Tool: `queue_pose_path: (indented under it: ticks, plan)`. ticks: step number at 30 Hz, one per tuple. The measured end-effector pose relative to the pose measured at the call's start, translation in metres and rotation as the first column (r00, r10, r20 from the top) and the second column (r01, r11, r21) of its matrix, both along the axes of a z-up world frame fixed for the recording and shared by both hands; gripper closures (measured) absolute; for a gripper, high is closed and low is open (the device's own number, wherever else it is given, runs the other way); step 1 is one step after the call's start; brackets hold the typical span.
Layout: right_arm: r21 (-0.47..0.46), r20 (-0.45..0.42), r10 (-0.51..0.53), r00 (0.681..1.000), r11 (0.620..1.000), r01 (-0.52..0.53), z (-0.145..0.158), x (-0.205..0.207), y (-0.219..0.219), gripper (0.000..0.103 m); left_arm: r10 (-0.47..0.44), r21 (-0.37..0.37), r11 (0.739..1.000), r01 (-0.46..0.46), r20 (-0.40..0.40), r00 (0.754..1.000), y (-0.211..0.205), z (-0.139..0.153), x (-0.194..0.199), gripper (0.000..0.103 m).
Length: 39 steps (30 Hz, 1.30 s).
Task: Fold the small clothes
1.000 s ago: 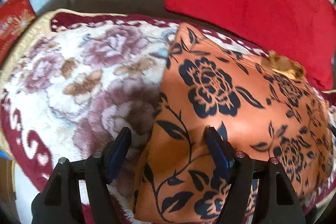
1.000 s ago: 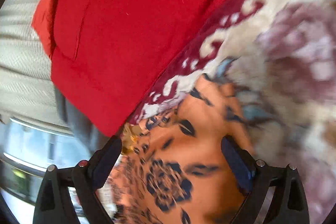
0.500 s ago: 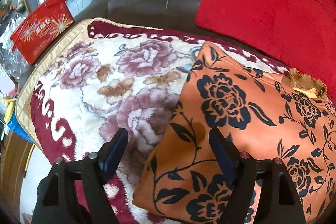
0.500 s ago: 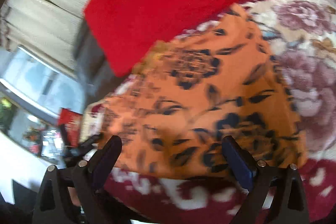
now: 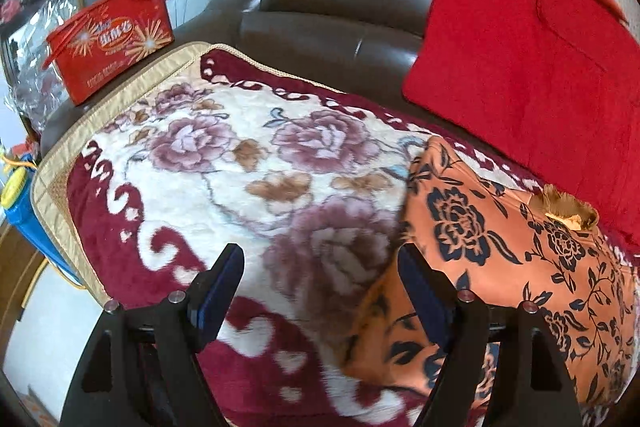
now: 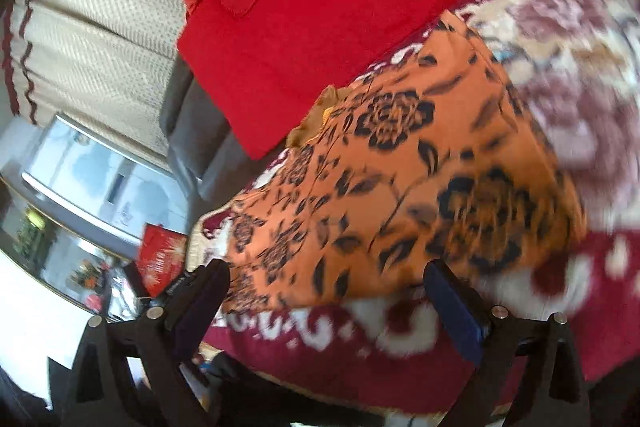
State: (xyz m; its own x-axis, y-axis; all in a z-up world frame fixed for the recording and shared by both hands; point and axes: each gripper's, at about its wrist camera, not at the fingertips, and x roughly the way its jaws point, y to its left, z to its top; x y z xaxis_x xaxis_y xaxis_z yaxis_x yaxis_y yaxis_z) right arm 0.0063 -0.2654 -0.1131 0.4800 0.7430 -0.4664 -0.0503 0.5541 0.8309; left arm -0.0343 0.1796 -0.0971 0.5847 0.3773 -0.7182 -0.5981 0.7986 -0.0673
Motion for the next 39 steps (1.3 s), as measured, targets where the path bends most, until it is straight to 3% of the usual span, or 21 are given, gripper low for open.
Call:
queue_pose_path:
  ticks: [3, 6, 8, 13, 20, 28, 39]
  plan:
    - [0.073, -0.127, -0.057, 0.99, 0.995, 0.067, -0.029, -0.017, -0.012, 0.004, -0.011, -0.039, 0.999, 0.01, -0.031, 0.999, 0.013, -0.017, -0.006, 0.018]
    - [0.177, -0.233, -0.143, 0.962, 0.966, 0.186, -0.056, -0.021, -0.026, 0.003, -0.026, -0.08, 0.997, 0.013, -0.163, 0.986, 0.029, -0.052, -0.003, 0.018]
    - [0.165, -0.227, -0.184, 0.956, 0.961, 0.224, -0.052, -0.018, -0.032, 0.003, -0.017, -0.116, 0.993, 0.0, -0.142, 0.99, 0.039, -0.059, -0.016, 0.018]
    - [0.128, -0.19, -0.226, 0.955, 0.959, 0.252, -0.04, -0.004, -0.038, 0.003, 0.005, -0.094, 0.996, -0.009, -0.048, 0.999, 0.046, -0.033, -0.032, 0.018]
    - [0.069, -0.216, -0.273, 0.937, 0.953, 0.294, -0.046, 0.01, -0.043, 0.003, -0.14, -0.027, 0.99, 0.14, 0.016, 0.99, 0.007, 0.003, -0.026, 0.018]
    - [0.054, -0.2, -0.259, 0.945, 0.96, 0.275, -0.054, 0.006, -0.046, 0.004, -0.277, -0.023, 0.961, 0.277, 0.001, 0.961, -0.046, 0.005, -0.008, 0.018]
    - [0.062, -0.21, -0.255, 0.944, 0.96, 0.273, -0.056, 0.005, -0.045, 0.004, -0.318, -0.007, 0.948, 0.319, -0.067, 0.946, -0.077, -0.001, 0.012, 0.018]
